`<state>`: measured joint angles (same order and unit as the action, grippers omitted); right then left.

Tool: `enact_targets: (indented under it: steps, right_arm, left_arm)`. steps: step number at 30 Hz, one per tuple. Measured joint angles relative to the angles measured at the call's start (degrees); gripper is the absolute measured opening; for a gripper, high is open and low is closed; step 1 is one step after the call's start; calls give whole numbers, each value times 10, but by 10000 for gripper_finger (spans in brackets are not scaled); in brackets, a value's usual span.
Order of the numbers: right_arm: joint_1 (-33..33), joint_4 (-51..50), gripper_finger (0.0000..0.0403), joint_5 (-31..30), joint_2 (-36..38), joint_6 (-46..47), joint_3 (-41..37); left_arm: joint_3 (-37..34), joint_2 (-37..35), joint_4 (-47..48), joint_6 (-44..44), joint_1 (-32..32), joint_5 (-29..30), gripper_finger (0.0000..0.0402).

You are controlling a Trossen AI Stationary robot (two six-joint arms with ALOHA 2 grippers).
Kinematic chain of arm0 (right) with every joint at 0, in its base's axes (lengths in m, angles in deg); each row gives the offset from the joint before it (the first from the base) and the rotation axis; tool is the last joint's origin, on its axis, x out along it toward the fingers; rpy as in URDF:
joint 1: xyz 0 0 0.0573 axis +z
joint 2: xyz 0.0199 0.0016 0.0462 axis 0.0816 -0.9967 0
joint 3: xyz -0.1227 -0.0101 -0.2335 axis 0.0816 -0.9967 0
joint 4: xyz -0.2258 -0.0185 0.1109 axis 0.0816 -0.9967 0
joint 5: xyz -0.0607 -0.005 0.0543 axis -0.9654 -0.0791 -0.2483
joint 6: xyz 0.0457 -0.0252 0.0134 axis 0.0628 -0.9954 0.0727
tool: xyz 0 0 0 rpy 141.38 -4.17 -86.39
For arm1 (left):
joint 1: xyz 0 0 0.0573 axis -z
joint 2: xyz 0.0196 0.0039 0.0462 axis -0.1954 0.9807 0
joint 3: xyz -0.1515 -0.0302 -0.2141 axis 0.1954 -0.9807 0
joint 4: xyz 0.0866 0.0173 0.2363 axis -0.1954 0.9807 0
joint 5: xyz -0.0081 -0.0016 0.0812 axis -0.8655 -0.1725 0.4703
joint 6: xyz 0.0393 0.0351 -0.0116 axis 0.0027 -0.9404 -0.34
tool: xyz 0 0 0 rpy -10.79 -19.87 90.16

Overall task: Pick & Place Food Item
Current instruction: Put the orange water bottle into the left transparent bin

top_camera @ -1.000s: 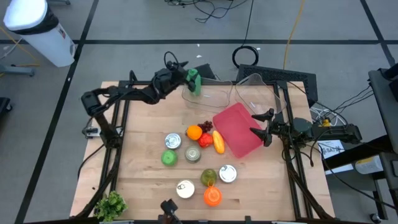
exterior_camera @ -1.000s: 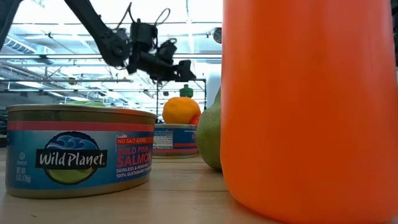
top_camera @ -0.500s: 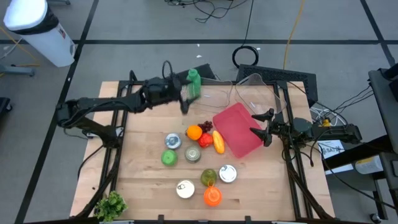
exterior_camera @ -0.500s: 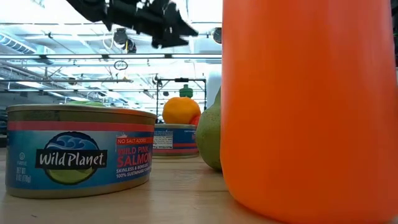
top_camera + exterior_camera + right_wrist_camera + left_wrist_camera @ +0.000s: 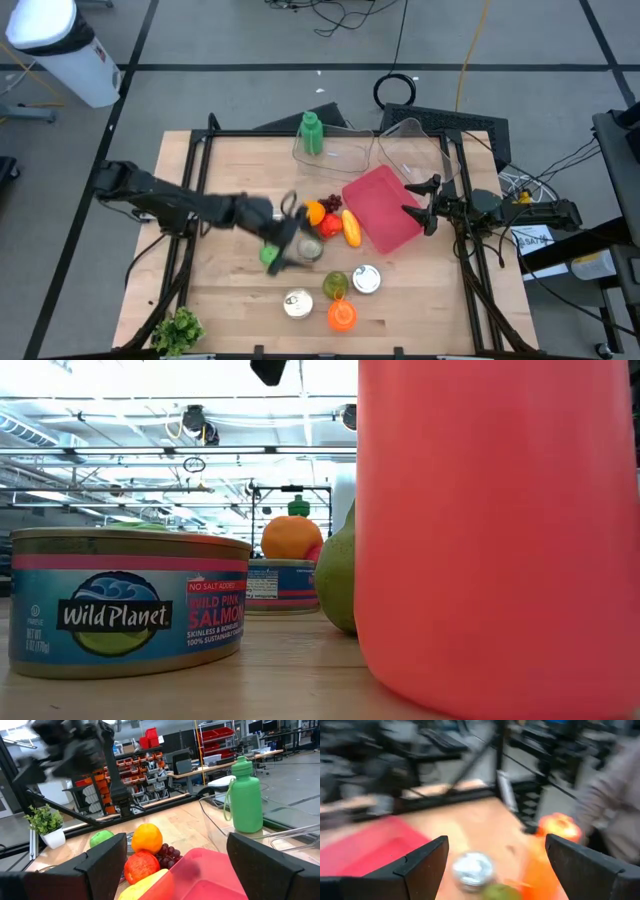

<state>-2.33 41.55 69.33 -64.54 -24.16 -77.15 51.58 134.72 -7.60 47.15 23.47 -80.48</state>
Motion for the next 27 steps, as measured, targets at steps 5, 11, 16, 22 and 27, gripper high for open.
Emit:
enact_targets:
  steps: [5, 11, 16, 22, 27]
  right_arm:
    - [0, 0, 327, 0, 0, 0, 0]
    - [0, 0, 325, 0, 0, 0, 0]
    - [0, 0, 327, 0, 0, 0, 0]
    - [0, 0, 326, 0, 0, 0, 0]
    - [0, 0, 326, 0, 0, 0, 0]
  left_arm:
    - [0, 66, -62, 1, 95, 91, 336]
    - [0, 166, -195, -13, 154, 139, 326]
    - [5, 212, -257, -48, 171, 161, 332]
    - [5, 223, -295, -30, 168, 242, 349]
    - [5, 223, -297, 20, 159, 228, 369]
